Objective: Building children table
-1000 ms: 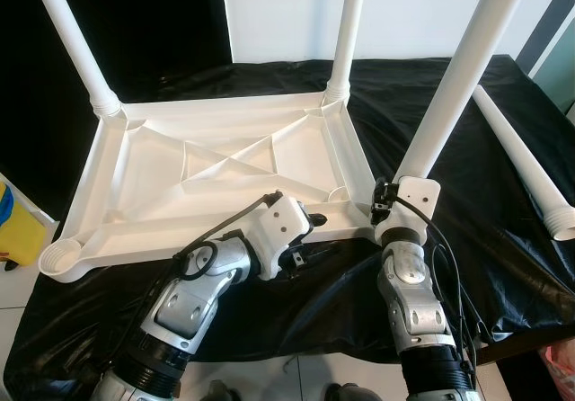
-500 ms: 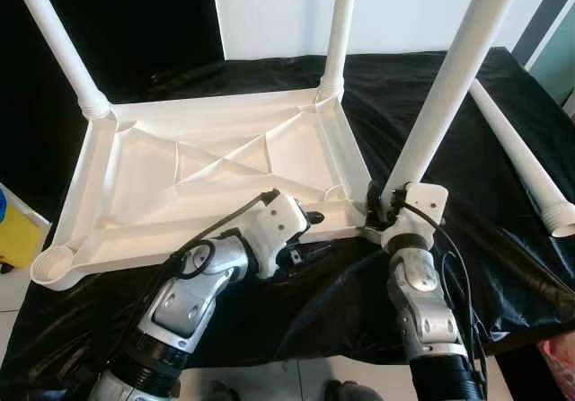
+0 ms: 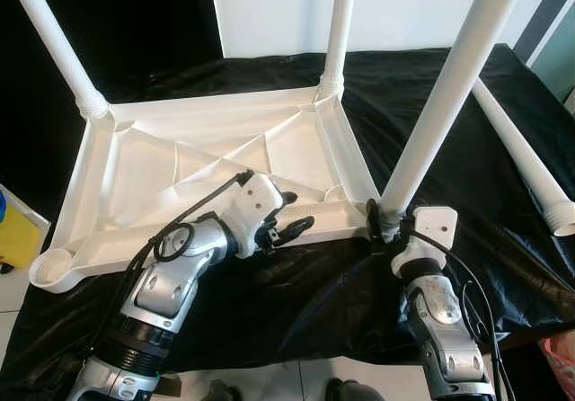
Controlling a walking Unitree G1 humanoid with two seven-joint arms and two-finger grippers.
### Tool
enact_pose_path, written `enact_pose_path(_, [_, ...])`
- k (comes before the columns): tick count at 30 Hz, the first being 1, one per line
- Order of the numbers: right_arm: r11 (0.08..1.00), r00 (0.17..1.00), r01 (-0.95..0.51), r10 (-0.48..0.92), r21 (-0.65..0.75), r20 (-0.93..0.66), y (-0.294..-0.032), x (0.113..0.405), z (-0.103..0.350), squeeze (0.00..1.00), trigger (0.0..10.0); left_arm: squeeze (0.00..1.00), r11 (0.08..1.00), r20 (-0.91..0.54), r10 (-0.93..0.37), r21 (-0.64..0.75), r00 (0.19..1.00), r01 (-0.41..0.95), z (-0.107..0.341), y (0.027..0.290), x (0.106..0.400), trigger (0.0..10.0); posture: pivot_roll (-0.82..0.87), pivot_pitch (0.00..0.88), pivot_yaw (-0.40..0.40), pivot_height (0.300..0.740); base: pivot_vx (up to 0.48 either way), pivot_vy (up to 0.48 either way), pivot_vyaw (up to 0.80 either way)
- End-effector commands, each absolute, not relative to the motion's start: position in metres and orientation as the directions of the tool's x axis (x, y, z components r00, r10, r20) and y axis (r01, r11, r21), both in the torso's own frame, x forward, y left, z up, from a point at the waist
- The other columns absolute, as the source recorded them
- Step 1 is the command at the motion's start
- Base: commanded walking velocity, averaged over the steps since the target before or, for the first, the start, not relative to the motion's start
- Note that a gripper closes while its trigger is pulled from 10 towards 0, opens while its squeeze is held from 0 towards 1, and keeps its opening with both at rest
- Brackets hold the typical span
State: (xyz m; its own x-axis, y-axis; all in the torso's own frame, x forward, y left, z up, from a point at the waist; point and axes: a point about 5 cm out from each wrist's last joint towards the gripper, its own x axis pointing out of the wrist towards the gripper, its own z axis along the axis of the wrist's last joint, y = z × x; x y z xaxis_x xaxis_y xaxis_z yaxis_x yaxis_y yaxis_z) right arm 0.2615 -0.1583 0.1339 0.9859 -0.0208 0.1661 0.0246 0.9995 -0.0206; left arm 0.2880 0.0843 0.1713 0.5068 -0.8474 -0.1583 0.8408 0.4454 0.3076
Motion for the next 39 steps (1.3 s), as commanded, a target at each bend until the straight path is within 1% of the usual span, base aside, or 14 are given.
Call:
enact_pose_path(1, [1.000, 0.986, 0.018, -0.016, -0.011, 0.166, -0.158, 0.260, 0.134, 0.00, 10.0, 0.00, 0.477, -0.155, -0.826, 0.319, 0.542, 0.819, 0.169, 0.085, 0.289, 10.0, -0.09, 0.149, 0.026, 0.740, 0.000, 0.000, 0.00])
enact_pose_path(3, [1.000, 0.986, 0.016, -0.014, -0.011, 0.165, -0.158, 0.259, 0.134, 0.00, 10.0, 0.00, 0.477, -0.155, -0.826, 0.319, 0.542, 0.819, 0.169, 0.085, 0.289, 10.0, -0.09, 0.149, 0.026, 0.740, 0.000, 0.000, 0.00])
enact_pose_path(5, [0.999, 0.987, -0.010, 0.016, -0.039, 0.157, -0.159, 0.253, 0.131, 0.00, 10.0, 0.00, 0.495, -0.159, -0.810, 0.332, 0.565, 0.803, 0.172, 0.093, 0.295, 10.0, -0.11, 0.154, 0.044, 0.740, 0.000, 0.000, 0.00])
enact_pose_path(6, [0.989, 0.980, -0.125, 0.135, -0.074, 0.145, -0.163, 0.256, 0.133, 0.00, 10.0, 0.00, 0.474, -0.145, -0.833, 0.310, 0.534, 0.824, 0.178, 0.094, 0.294, 10.0, -0.11, 0.149, 0.053, 0.740, 0.000, 0.000, 0.00])
enact_pose_path(8, [0.989, 0.980, -0.125, 0.135, -0.074, 0.145, -0.163, 0.256, 0.133, 0.00, 10.0, 0.00, 0.474, -0.145, -0.833, 0.310, 0.534, 0.824, 0.178, 0.094, 0.294, 10.0, -0.11, 0.149, 0.053, 0.740, 0.000, 0.000, 0.00])
enact_pose_path(10, [0.975, 0.967, -0.201, 0.213, -0.096, 0.138, -0.166, 0.264, 0.137, 0.00, 10.0, 0.00, 0.438, -0.134, -0.863, 0.285, 0.488, 0.853, 0.180, 0.087, 0.288, 10.0, -0.11, 0.145, 0.054, 0.740, 0.000, 0.000, 0.00])
enact_pose_path(12, [0.970, 0.963, -0.221, 0.234, -0.104, 0.136, -0.167, 0.267, 0.137, 0.00, 10.0, 0.00, 0.427, -0.131, -0.870, 0.278, 0.474, 0.860, 0.179, 0.084, 0.286, 10.0, -0.11, 0.145, 0.054, 0.740, 0.000, 0.000, 0.00])
enact_pose_path(18, [0.915, 0.918, -0.359, 0.382, -0.187, 0.108, -0.170, 0.287, 0.144, 0.00, 10.0, 0.00, 0.372, -0.114, -0.906, 0.241, 0.407, 0.896, 0.175, 0.063, 0.272, 10.0, -0.10, 0.133, 0.047, 0.740, 0.000, 0.000, 0.00])
enact_pose_path(27, [0.859, 0.875, -0.448, 0.478, -0.249, 0.076, -0.172, 0.298, 0.147, 0.00, 10.0, 0.00, 0.347, -0.105, -0.921, 0.223, 0.376, 0.911, 0.174, 0.053, 0.265, 10.0, -0.10, 0.130, 0.048, 0.740, 0.000, 0.000, 0.00])
enact_pose_path(28, [0.846, 0.865, -0.463, 0.496, -0.263, 0.073, -0.172, 0.301, 0.149, 0.00, 6.6, 0.00, 0.339, -0.103, -0.925, 0.218, 0.367, 0.915, 0.173, 0.050, 0.263, 10.0, -0.10, 0.130, 0.047, 0.740, 0.000, 0.000, 0.00])
enact_pose_path(29, [0.835, 0.855, -0.481, 0.514, -0.267, 0.070, -0.171, 0.304, 0.150, 0.00, 4.7, 0.00, 0.332, -0.103, -0.928, 0.213, 0.359, 0.919, 0.173, 0.048, 0.261, 10.0, -0.10, 0.129, 0.047, 0.740, 0.000, 0.000, 0.00])
enact_pose_path(32, [0.829, 0.849, -0.491, 0.525, -0.268, 0.069, -0.171, 0.305, 0.151, 0.00, 4.7, 0.00, 0.328, -0.103, -0.929, 0.210, 0.355, 0.921, 0.173, 0.047, 0.260, 10.0, -0.10, 0.129, 0.047, 0.740, 0.000, 0.000, 0.00])
enact_pose_path(33, [0.824, 0.846, -0.497, 0.530, -0.272, 0.059, -0.172, 0.305, 0.150, 0.00, 0.0, 0.00, 0.326, -0.103, -0.930, 0.210, 0.352, 0.922, 0.172, 0.045, 0.259, 10.0, -0.09, 0.129, 0.044, 0.740, 0.000, 0.000, 0.00])
enact_pose_path(39, [0.823, 0.847, -0.503, 0.530, -0.263, 0.036, -0.176, 0.301, 0.142, 0.00, 0.0, 0.00, 0.329, -0.106, -0.929, 0.206, 0.355, 0.922, 0.171, 0.045, 0.258, 10.0, -0.09, 0.132, 0.039, 0.740, 0.000, 0.000, 0.00])
